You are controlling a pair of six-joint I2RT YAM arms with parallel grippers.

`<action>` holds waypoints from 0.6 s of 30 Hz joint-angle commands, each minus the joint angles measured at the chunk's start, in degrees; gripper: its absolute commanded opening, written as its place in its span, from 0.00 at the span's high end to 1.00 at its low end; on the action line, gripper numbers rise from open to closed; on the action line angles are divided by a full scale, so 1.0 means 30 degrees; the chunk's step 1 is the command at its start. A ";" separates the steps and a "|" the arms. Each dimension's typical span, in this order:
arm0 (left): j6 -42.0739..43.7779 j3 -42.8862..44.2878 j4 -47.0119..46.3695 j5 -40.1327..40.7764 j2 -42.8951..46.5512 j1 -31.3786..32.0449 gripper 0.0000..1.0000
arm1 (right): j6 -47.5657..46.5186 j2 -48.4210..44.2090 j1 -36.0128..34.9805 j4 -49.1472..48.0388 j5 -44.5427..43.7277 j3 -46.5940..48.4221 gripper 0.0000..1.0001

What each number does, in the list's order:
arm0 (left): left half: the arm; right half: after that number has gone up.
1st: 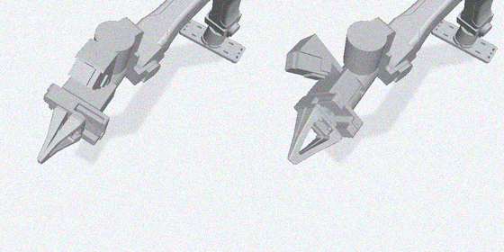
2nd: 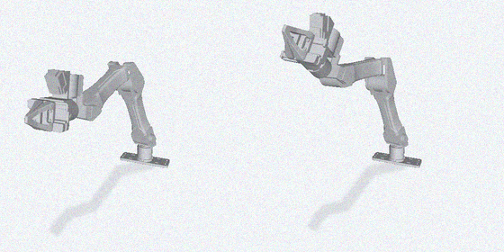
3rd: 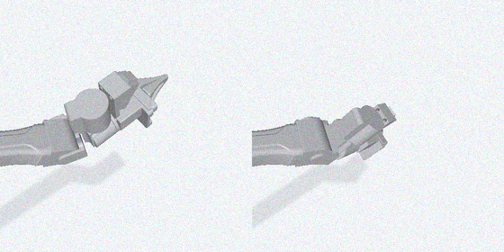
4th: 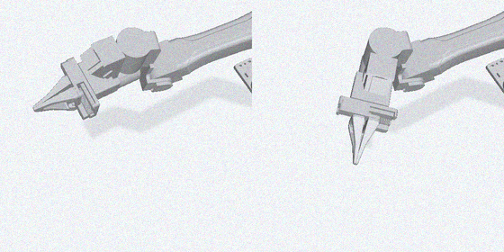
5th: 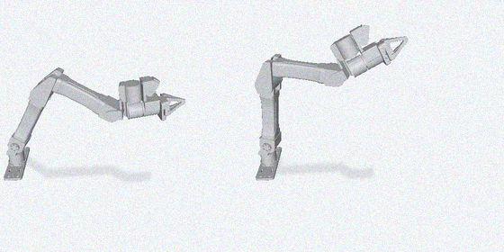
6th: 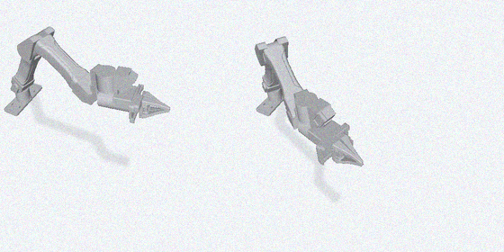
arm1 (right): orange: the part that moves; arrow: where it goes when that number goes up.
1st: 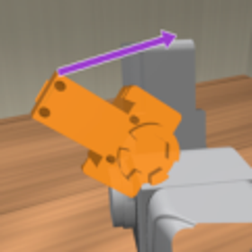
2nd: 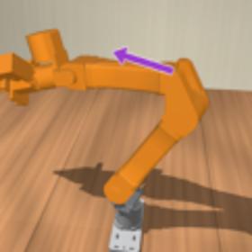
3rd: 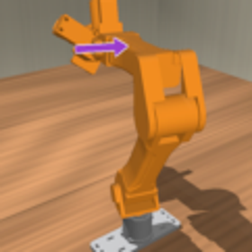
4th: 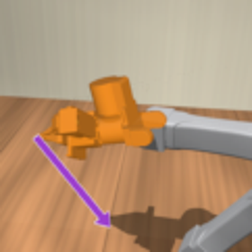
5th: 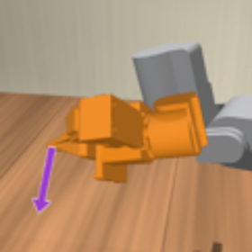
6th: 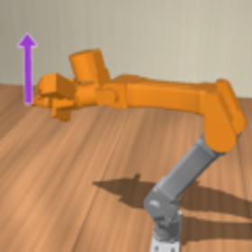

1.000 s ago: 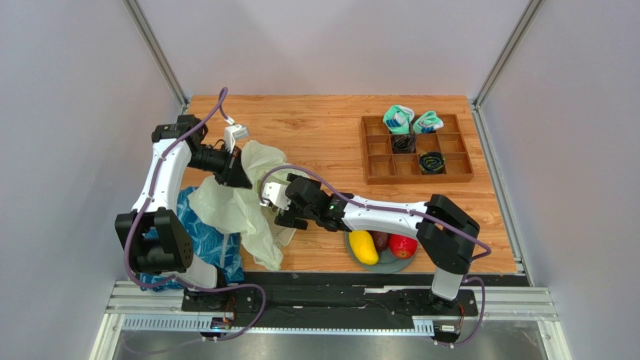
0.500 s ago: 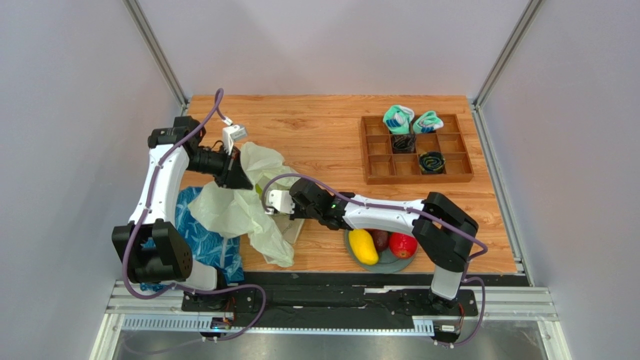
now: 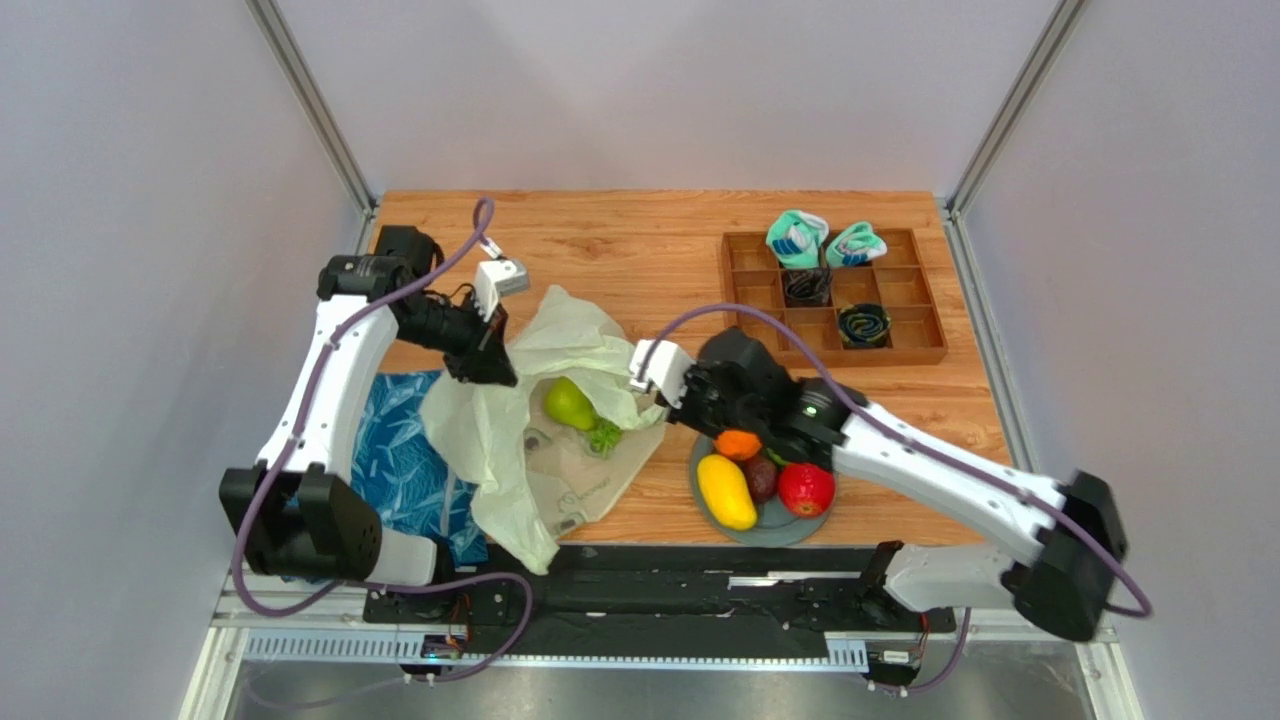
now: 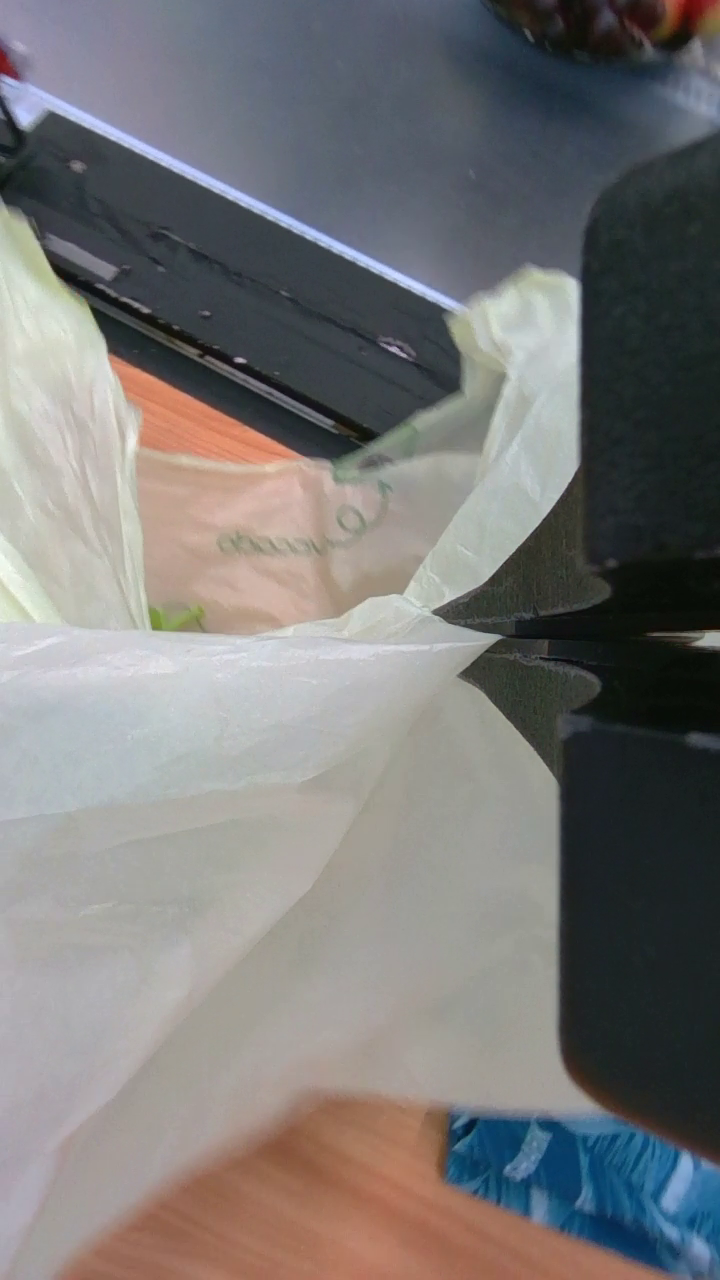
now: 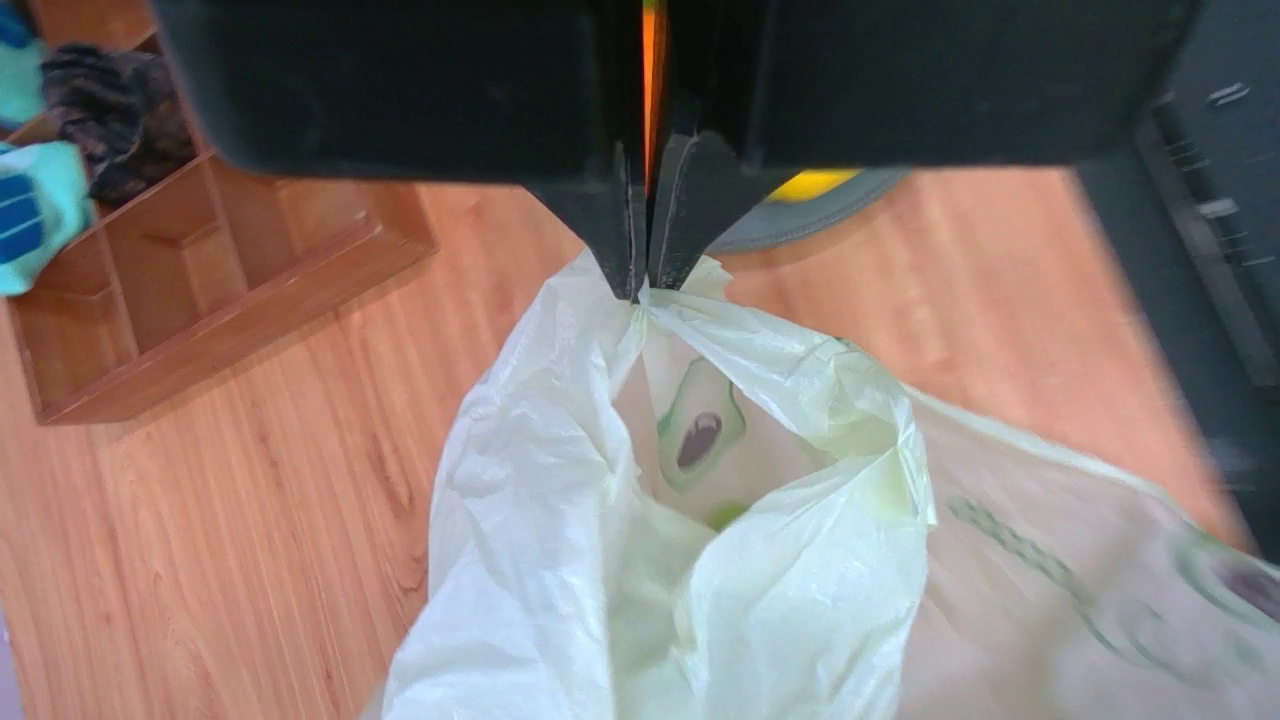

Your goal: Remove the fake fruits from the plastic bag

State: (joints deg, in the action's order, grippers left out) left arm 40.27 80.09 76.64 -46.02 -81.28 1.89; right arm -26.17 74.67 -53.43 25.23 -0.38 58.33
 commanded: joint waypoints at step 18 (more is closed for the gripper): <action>-0.2846 -0.0856 0.1761 -0.2093 -0.0420 0.3676 1.00 | 0.4094 0.1207 -0.0763 -0.0733 0.8300 0.4201 0.51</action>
State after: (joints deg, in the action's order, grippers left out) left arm 33.67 77.69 77.03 -49.54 -83.90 12.95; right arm -13.45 74.28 -53.84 28.40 19.31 70.50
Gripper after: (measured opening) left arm 0.005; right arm 0.504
